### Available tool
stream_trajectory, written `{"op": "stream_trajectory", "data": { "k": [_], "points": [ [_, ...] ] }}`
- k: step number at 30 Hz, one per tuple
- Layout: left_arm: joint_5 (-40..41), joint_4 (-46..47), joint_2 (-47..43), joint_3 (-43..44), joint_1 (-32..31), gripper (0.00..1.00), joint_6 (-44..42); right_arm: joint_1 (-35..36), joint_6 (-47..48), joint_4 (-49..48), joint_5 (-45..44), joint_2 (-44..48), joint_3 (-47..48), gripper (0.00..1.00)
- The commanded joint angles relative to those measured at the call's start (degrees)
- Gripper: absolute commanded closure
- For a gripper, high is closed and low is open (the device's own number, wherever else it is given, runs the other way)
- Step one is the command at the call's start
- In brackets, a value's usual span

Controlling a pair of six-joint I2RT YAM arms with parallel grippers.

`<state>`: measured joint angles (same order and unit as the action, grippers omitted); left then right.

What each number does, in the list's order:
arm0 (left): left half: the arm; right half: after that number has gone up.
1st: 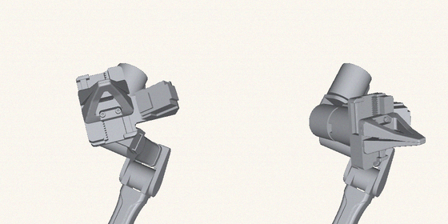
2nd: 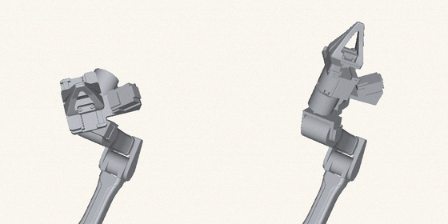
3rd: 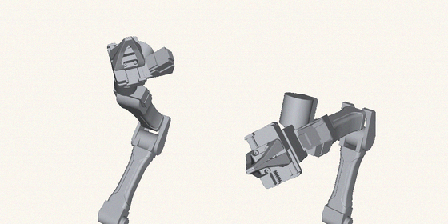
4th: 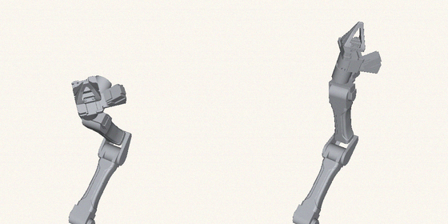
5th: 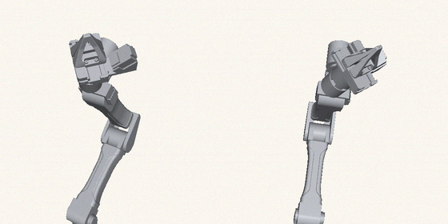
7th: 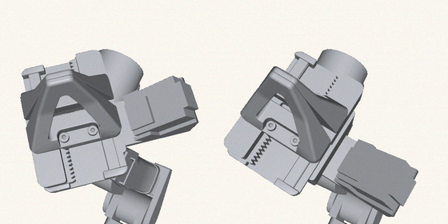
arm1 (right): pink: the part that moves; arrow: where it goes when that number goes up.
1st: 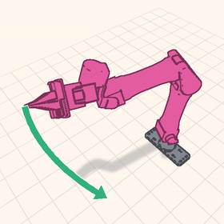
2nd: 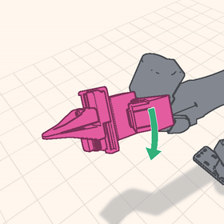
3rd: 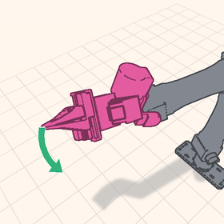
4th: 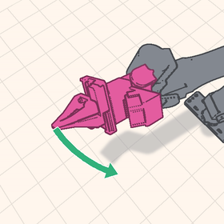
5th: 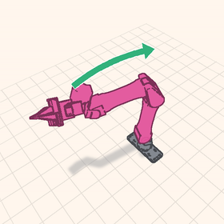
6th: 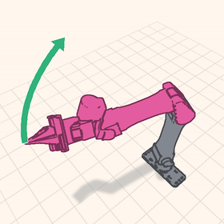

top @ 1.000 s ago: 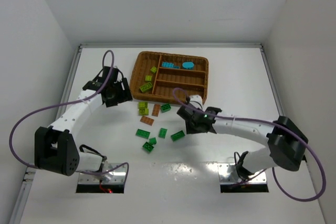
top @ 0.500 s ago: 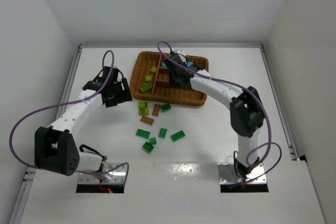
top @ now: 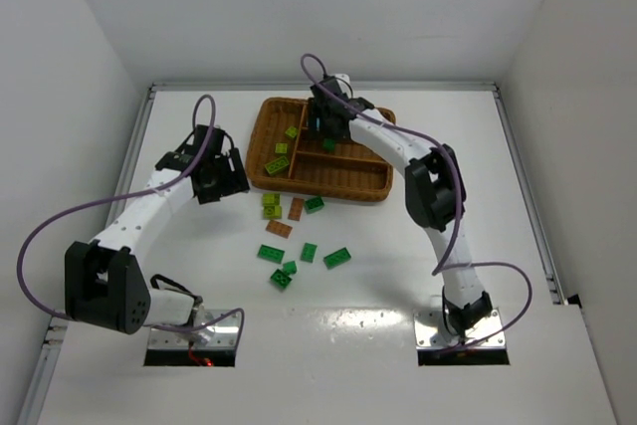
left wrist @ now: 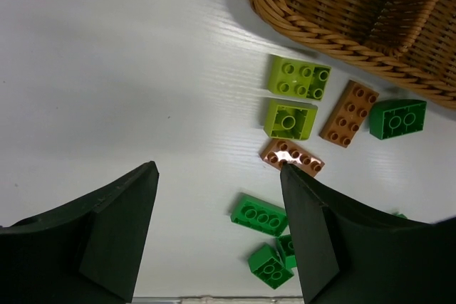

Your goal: Sort the legos into containers by color

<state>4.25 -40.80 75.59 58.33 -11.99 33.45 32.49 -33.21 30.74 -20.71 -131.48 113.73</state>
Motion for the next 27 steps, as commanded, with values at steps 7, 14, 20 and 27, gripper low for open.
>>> {"op": "stream_trajectory", "data": {
  "k": [7, 14, 20, 27],
  "points": [
    [1.6, -0.7, -1.8, 1.9, -0.4, 0.24, -0.5, 2.1, -0.3, -8.1, 2.6, 26.5, -32.1, 0.35],
    [3.4, -0.7, -2.8, 1.9, 0.1, 0.24, -1.1, 9.4, -2.3, -6.3, 9.7, 39.0, -52.7, 0.07],
    [2.3, -0.7, -2.8, 1.4, 0.1, 0.24, -1.1, 15.7, -7.6, -2.5, 12.3, 43.8, -59.2, 0.07],
    [2.3, -0.7, -3.3, 0.7, 0.1, 0.24, -1.1, 20.0, -23.9, -7.9, 16.3, 45.3, -67.2, 0.09]
  ]
}}
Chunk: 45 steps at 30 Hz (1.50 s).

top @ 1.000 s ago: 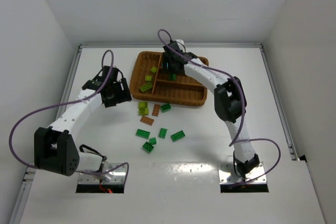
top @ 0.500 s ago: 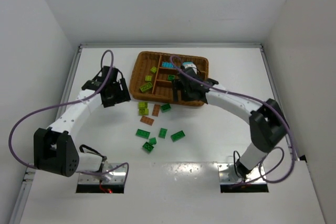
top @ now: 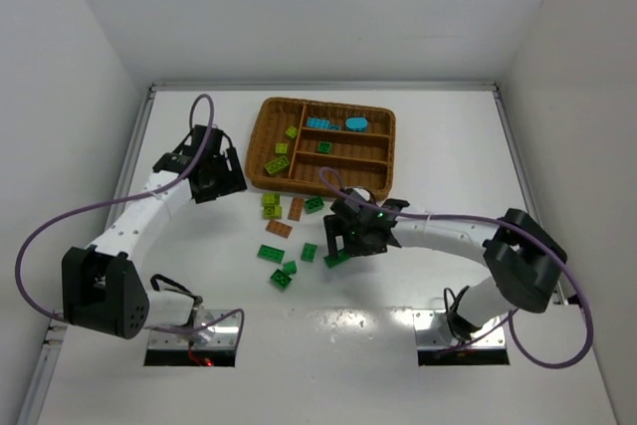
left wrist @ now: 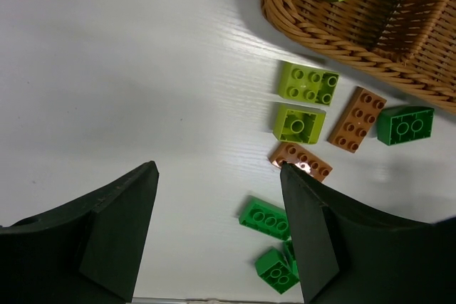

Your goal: Sort the legos into containers by color

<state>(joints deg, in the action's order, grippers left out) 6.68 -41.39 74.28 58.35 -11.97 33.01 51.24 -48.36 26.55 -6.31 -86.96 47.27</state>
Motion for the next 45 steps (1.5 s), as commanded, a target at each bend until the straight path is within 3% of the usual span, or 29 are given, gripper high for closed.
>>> {"op": "stream_trajectory", "data": {
  "k": [1, 13, 22, 33, 37, 40, 45],
  "points": [
    [-0.1, -0.1, -2.0, 0.7, 0.1, 0.24, -0.7, 1.2, -9.3, -3.0, 1.9, 0.0, -0.7, 0.09],
    [-0.1, -0.1, -2.6, 0.2, 0.1, 0.24, -0.7, 2.3, -7.5, -6.0, 7.0, -8.1, 2.3, 0.14],
    [-0.1, -0.1, -2.6, 0.2, 0.1, 0.24, -0.7, 2.8, -5.9, -0.4, -3.0, -15.3, 11.5, 0.22],
    [-0.1, -0.1, -2.0, 0.2, 0.1, 0.24, -0.7, 6.0, -5.9, 3.4, -10.5, -16.0, 12.3, 0.41],
    [-0.1, 0.4, -1.5, 0.2, 0.1, 0.24, -0.7, 6.0, -5.9, 5.5, -12.9, -16.0, 12.9, 0.65],
    [-0.1, 0.4, -1.5, 0.2, 0.1, 0.24, -0.7, 5.1, -3.2, 7.2, -13.6, -14.6, 14.2, 0.74],
    [-0.1, 1.0, -0.5, 1.2, 0.1, 0.24, -1.2, 0.6, 3.0, 9.4, -17.3, -12.4, 21.6, 0.76]
  ]
}}
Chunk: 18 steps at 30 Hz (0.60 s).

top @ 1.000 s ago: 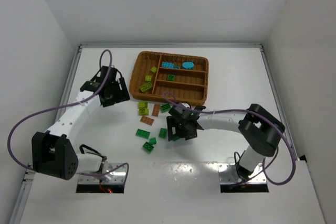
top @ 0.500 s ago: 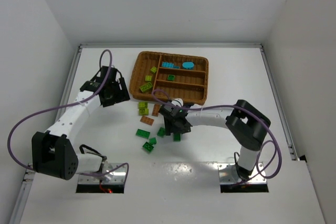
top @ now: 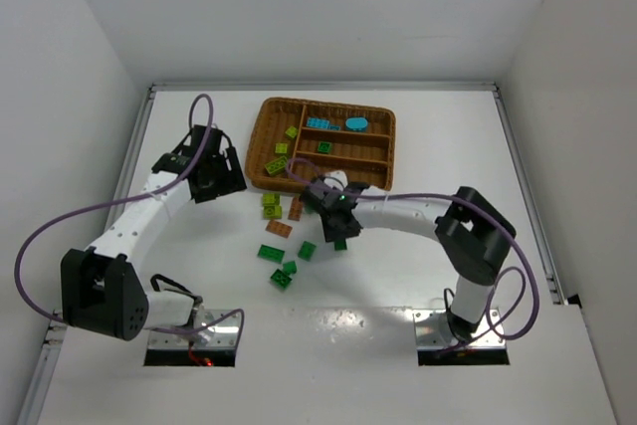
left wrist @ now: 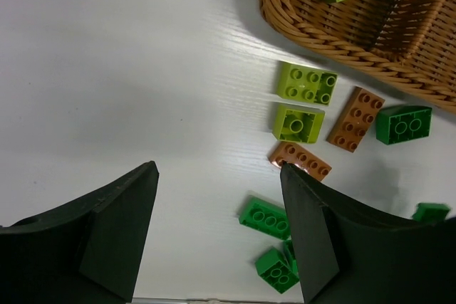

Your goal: Sort the legos into containers by color

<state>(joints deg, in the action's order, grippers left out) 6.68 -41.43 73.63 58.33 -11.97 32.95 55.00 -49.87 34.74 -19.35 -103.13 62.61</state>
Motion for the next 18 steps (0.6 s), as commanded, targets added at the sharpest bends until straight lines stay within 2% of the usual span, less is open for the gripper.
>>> {"op": "stream_trajectory", "data": {
  "k": [1, 7, 10, 15, 18],
  "points": [
    [-0.1, 1.0, 0.2, 1.3, 0.1, 0.24, -1.1, -5.9, 5.6, 1.2, -5.0, 3.8, 8.0, 0.76],
    [0.4, 1.5, 0.7, 1.3, 0.1, 0.24, -1.1, -15.4, 13.9, 1.7, -5.7, -2.1, 25.1, 0.76],
    [-0.1, 1.5, 0.7, 1.3, 0.1, 0.24, -1.1, -19.0, 16.1, 1.7, -5.2, -9.0, 34.5, 0.76],
    [-0.1, 1.5, 1.3, 1.8, 0.1, 0.24, -1.7, -22.2, 18.4, 3.0, -5.2, -19.5, 49.6, 0.76],
    [-0.1, 1.5, 1.8, 1.8, 0.1, 0.24, -1.7, -23.6, 17.7, 3.6, -4.6, -24.8, 53.7, 0.76]
  ]
}}
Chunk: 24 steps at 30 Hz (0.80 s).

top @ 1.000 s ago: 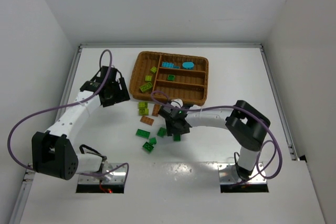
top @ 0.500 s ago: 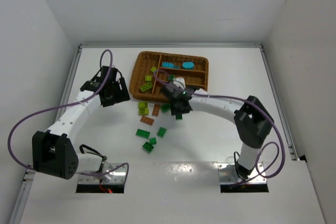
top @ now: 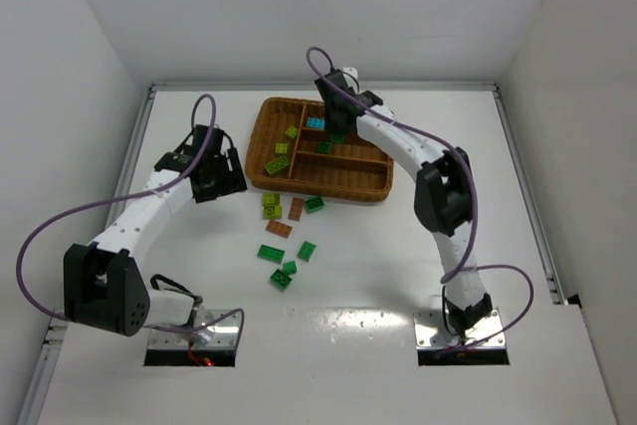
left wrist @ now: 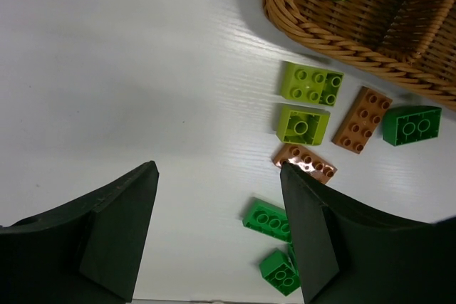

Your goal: Sort the legos into containers by color

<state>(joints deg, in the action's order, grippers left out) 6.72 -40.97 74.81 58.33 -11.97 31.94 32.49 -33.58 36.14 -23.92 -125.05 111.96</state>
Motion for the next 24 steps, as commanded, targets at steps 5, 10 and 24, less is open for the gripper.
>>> {"op": "stream_trajectory", "data": {
  "k": [5, 10, 24],
  "points": [
    [-0.1, 0.5, 1.1, 1.8, 0.1, 0.24, -0.7, -1.6, 0.3, -1.2, 0.1, -5.4, 4.8, 0.46],
    [0.4, 0.5, 1.1, 2.3, 0.1, 0.24, -1.2, -2.8, -1.7, -2.0, -0.6, -2.9, 3.6, 0.21],
    [0.4, 0.0, -1.2, 0.5, 0.1, 0.24, -0.7, 11.4, -0.3, -14.7, 15.7, 25.4, -42.2, 0.07]
  ]
}}
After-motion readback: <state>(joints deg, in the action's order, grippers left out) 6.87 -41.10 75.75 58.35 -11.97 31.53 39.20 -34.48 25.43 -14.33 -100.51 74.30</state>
